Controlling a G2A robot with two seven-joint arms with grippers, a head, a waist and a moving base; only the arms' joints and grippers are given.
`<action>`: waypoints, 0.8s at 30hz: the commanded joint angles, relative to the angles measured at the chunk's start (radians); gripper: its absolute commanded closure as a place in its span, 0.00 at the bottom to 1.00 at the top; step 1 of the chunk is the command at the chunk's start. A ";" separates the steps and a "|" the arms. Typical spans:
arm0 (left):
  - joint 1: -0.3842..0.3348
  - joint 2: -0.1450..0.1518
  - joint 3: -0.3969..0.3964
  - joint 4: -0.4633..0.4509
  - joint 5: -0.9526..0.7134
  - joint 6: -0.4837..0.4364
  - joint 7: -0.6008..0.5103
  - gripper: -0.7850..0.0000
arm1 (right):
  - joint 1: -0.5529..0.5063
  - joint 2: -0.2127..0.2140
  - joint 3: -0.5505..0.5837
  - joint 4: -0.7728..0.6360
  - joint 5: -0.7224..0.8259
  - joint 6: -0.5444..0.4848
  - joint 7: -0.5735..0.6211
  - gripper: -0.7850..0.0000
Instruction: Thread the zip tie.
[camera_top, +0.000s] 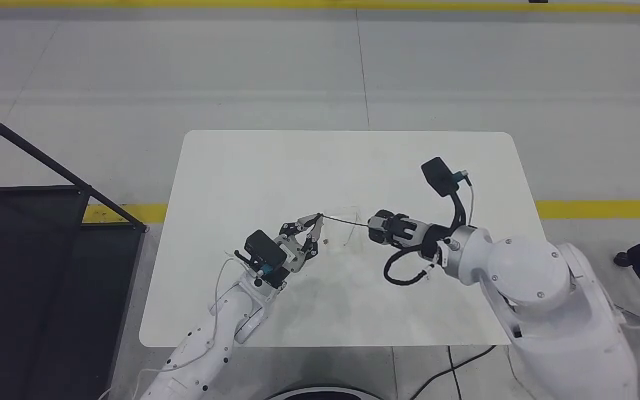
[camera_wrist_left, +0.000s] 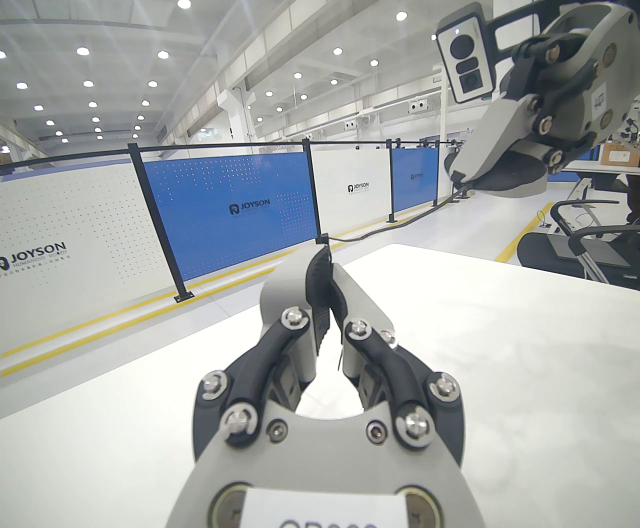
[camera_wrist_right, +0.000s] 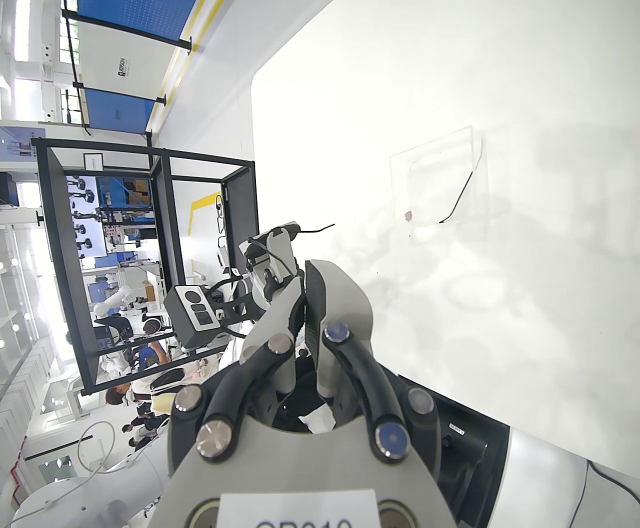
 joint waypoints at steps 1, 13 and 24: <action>0.000 0.000 0.000 0.000 0.000 0.000 0.000 1.00 | 0.004 0.000 -0.004 0.001 0.000 0.002 0.001 1.00; 0.000 0.000 0.000 0.000 0.000 0.000 0.000 1.00 | 0.025 0.000 -0.027 0.006 0.008 0.005 -0.012 1.00; 0.000 0.000 0.000 0.000 0.000 0.000 0.000 1.00 | -0.004 0.001 -0.008 -0.005 0.042 -0.045 -0.049 1.00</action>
